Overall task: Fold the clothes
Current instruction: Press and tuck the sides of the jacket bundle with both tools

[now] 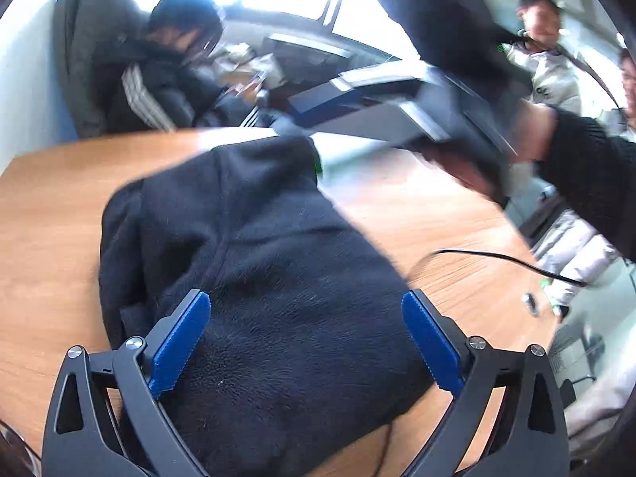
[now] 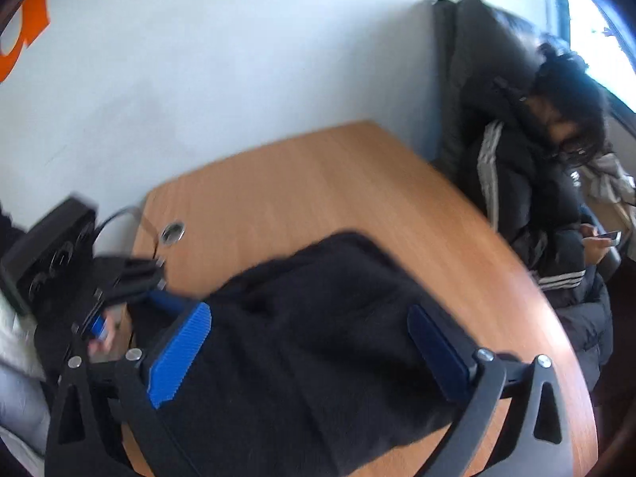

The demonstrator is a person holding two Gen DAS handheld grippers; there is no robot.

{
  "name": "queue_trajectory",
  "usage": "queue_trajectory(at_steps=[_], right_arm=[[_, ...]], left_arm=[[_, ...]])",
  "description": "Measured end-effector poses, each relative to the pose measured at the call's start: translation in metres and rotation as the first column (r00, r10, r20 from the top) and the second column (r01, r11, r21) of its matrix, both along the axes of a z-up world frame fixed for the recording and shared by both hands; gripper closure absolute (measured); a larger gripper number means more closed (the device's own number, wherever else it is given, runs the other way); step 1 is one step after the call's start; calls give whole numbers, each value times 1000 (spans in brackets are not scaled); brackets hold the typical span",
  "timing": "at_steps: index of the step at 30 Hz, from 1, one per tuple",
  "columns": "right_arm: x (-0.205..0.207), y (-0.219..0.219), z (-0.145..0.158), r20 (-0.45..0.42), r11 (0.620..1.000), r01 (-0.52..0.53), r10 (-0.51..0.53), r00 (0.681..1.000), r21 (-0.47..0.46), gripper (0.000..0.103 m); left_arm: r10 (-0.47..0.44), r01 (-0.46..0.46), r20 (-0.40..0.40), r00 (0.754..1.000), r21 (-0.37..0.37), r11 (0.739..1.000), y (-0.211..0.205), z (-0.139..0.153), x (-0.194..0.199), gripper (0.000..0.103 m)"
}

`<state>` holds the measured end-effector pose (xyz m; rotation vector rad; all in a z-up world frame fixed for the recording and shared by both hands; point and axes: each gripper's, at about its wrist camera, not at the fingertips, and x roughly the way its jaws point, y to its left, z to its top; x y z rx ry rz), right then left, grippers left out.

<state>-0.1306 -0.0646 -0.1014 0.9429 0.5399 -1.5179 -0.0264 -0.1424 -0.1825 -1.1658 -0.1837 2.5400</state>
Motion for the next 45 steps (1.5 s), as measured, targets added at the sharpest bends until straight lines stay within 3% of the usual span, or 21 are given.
queue_trajectory(at_steps=[2, 3, 5, 9, 11, 13, 15, 16, 18, 19, 22, 24, 26, 28, 30, 37, 45], right_arm=[[10, -3, -46, 21, 991, -49, 47, 999, 123, 1], [11, -6, -69, 11, 985, -48, 46, 999, 168, 1], [-2, -18, -94, -8, 993, -12, 13, 1000, 119, 0], [-40, -51, -83, -78, 990, 135, -137, 988, -33, 5], [-56, -44, -69, -24, 970, 236, -238, 971, -56, 17], [-57, -11, -50, 76, 940, 327, -321, 944, -92, 15], [-45, 40, -35, 204, 885, 449, -421, 884, -122, 0], [-34, 65, -34, 271, 847, 518, -474, 838, -120, 0], [-8, 107, -41, 411, 766, 637, -555, 723, -85, 0], [4, 118, -50, 473, 743, 668, -570, 672, -53, 0], [43, 126, -87, 602, 727, 685, -568, 561, 48, 0], [61, 117, -116, 649, 737, 662, -570, 504, 133, 0], [68, 110, -143, 700, 726, 662, -570, 430, 184, 0], [71, 109, -157, 736, 711, 680, -556, 387, 179, 0], [69, 103, -162, 744, 712, 684, -542, 391, 158, 14], [50, 45, -158, 677, 737, 660, -559, 479, 142, 18], [0, -74, -148, 604, 756, 651, -550, 577, 67, 20]], left_arm=[[35, -34, 40, 999, -33, 999, 0, -26, -3, 4], [32, -32, -5, 999, -51, 998, 1, -29, 2, 4], [47, -49, -33, 998, -53, 997, -3, -34, 8, 4], [58, -61, -55, 997, -51, 997, -17, -37, 14, 5], [58, -61, -48, 997, -61, 996, -25, -33, 15, 7], [51, -53, -34, 998, -71, 996, -33, -23, 20, 15], [35, -38, -33, 999, -90, 995, -39, -6, 27, 19], [36, -39, -35, 999, -101, 994, -41, 2, 31, 19], [49, -52, -36, 998, -99, 994, -56, 19, 40, 8], [59, -60, -14, 998, -99, 993, -68, 21, 42, 4], [94, -89, 78, 992, -74, 993, -107, 17, 52, 0], [79, -83, 217, 973, 9, 996, -130, -7, 48, 2], [70, -95, 277, 958, 77, 993, -137, -30, 47, 2], [61, -103, 300, 952, 127, 986, -141, -47, 45, 0], [59, -109, 289, 956, 159, 981, -143, -56, 42, 0], [120, -147, 261, 958, 84, 986, -218, -57, 22, 0], [187, -192, 222, 957, 0, 981, -304, -58, -1, 0]])
